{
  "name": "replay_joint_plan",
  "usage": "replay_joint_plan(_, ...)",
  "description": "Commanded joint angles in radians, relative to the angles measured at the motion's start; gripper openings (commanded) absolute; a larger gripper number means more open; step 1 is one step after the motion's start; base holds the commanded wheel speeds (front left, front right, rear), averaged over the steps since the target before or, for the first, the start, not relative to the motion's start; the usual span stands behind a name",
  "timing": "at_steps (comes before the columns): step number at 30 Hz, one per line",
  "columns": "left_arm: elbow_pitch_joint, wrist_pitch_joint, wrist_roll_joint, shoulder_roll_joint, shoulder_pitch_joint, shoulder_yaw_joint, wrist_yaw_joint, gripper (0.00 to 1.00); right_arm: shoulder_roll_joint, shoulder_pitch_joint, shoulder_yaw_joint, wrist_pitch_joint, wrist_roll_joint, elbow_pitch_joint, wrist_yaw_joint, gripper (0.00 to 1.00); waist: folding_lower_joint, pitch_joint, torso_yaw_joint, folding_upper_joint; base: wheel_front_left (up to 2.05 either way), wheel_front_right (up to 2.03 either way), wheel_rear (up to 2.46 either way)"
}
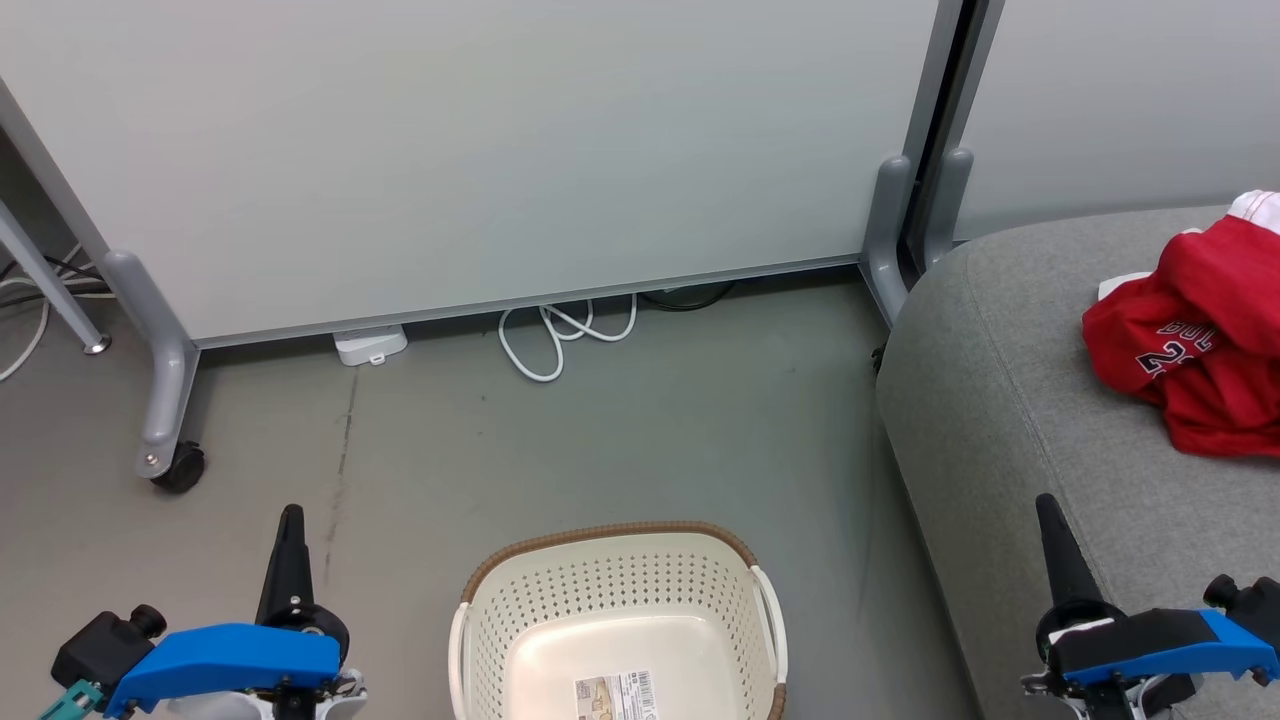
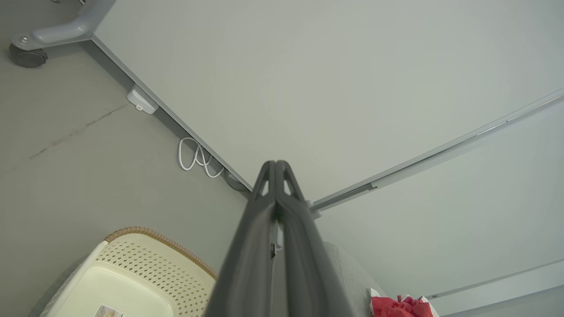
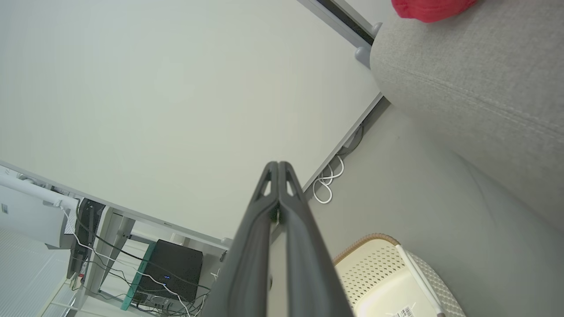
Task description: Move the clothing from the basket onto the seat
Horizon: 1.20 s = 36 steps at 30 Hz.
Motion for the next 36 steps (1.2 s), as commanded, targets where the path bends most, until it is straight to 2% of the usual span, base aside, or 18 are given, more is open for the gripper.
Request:
replay_joint_plan(1,-0.013,0.007,-0.027,0.003,-0.03,0.009,-0.007,0.0,-0.001,-0.025,-0.004,0.007,0.028,-0.013,0.0,0.0,-0.0001,0.0,-0.001,0.0,0.0,0.0,0.0)
replay_joint_plan(36,-0.015,0.091,-0.354,0.004,-0.051,0.039,-0.013,0.0,-0.001,-0.039,-0.03,0.091,0.355,-0.023,0.0,0.0,-0.0001,0.0,-0.019,0.0,0.0,0.0,0.0)
